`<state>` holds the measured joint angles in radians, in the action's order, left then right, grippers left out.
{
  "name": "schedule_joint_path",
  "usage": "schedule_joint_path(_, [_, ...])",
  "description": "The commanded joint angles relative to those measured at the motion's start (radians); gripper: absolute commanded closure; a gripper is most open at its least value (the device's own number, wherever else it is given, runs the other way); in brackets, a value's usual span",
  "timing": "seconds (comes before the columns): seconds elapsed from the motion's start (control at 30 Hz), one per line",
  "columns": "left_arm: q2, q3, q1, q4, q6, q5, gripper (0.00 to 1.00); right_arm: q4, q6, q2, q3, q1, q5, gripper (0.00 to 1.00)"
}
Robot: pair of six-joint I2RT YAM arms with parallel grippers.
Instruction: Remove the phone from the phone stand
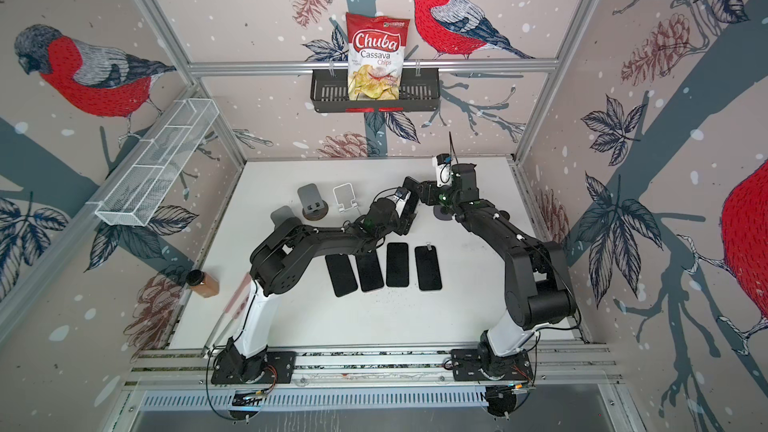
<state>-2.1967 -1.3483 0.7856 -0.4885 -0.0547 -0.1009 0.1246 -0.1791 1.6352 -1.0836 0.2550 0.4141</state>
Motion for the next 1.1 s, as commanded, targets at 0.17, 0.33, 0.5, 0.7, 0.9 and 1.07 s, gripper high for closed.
schedule_joint_path(0.17, [-0.009, -0.006, 0.000, 0.004, 0.006, 0.034, 0.24, 0.020, 0.029, 0.047, -0.030, 0.000, 0.065, 0.54])
schedule_joint_path(0.33, [-0.015, -0.012, 0.000, 0.001, 0.013, 0.057, 0.23, 0.036, 0.051, 0.076, -0.031, 0.000, 0.115, 0.63])
schedule_joint_path(0.5, [-0.017, -0.015, 0.000, 0.001, 0.016, 0.066, 0.22, 0.085, 0.056, 0.095, -0.014, -0.007, 0.179, 0.65])
schedule_joint_path(0.7, [-0.017, -0.021, 0.000, 0.007, 0.023, 0.064, 0.22, 0.103, 0.065, 0.092, -0.007, -0.009, 0.204, 0.71])
schedule_joint_path(0.9, [-0.016, -0.023, -0.002, 0.009, 0.025, 0.058, 0.22, 0.106, 0.073, 0.080, -0.006, -0.015, 0.206, 0.81])
schedule_joint_path(1.07, [-0.010, -0.021, -0.002, 0.010, 0.030, 0.048, 0.21, 0.104, 0.078, 0.080, -0.006, -0.018, 0.205, 0.84])
